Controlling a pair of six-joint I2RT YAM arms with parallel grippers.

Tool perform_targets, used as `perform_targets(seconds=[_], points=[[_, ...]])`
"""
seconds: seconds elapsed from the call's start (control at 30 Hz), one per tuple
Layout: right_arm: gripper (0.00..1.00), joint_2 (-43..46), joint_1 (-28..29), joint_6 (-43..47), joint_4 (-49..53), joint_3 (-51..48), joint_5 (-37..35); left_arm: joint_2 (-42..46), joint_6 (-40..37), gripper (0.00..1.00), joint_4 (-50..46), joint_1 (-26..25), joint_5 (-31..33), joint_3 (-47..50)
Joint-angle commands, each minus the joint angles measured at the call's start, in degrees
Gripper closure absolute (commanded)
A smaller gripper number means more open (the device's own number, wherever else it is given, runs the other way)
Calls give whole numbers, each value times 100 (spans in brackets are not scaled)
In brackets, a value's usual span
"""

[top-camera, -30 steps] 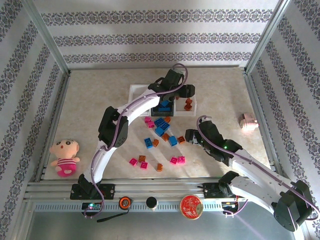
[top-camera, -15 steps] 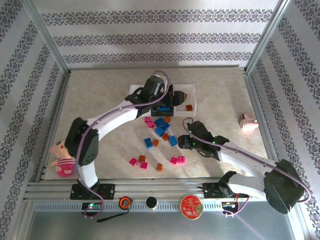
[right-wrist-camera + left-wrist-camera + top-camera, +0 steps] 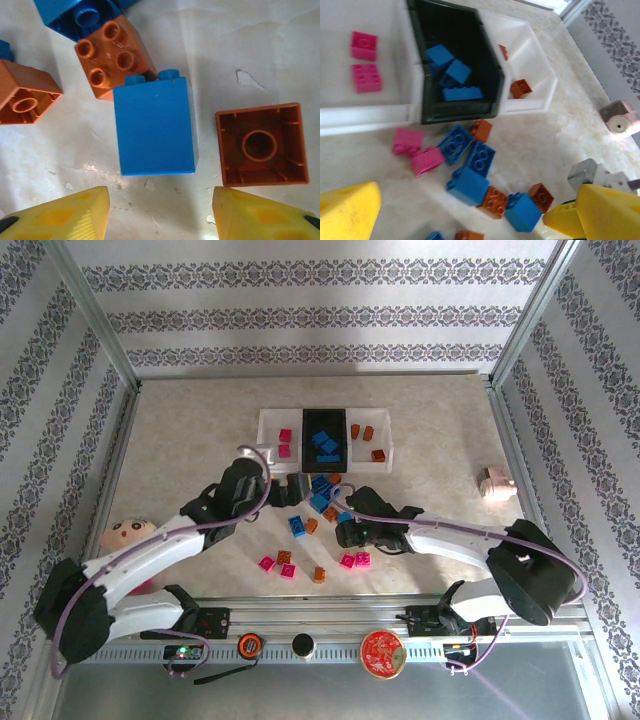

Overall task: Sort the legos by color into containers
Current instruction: Pick up the lego from the center of the table.

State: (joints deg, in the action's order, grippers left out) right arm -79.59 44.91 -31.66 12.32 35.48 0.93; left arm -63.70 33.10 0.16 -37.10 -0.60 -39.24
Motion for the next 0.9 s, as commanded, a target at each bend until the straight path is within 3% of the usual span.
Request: perform_targets(seconds=[0.0, 0.3, 0.5, 0.73, 0.87], points=[[43, -207, 53, -69, -57, 231, -171, 523, 172, 0, -21, 55, 504, 405], [44, -849, 38, 275, 87, 823, -738, 967, 344, 0, -427, 57, 461, 931], [57, -1116, 53, 358, 262, 1077, -732, 1072, 381, 0, -521, 53, 488, 1008], [70, -636, 60, 276, 262, 673, -546, 1148, 285, 0, -594, 56, 529, 1024], [73, 62, 64, 202, 291, 398, -433, 1193, 243, 0, -518, 55, 511, 1144]])
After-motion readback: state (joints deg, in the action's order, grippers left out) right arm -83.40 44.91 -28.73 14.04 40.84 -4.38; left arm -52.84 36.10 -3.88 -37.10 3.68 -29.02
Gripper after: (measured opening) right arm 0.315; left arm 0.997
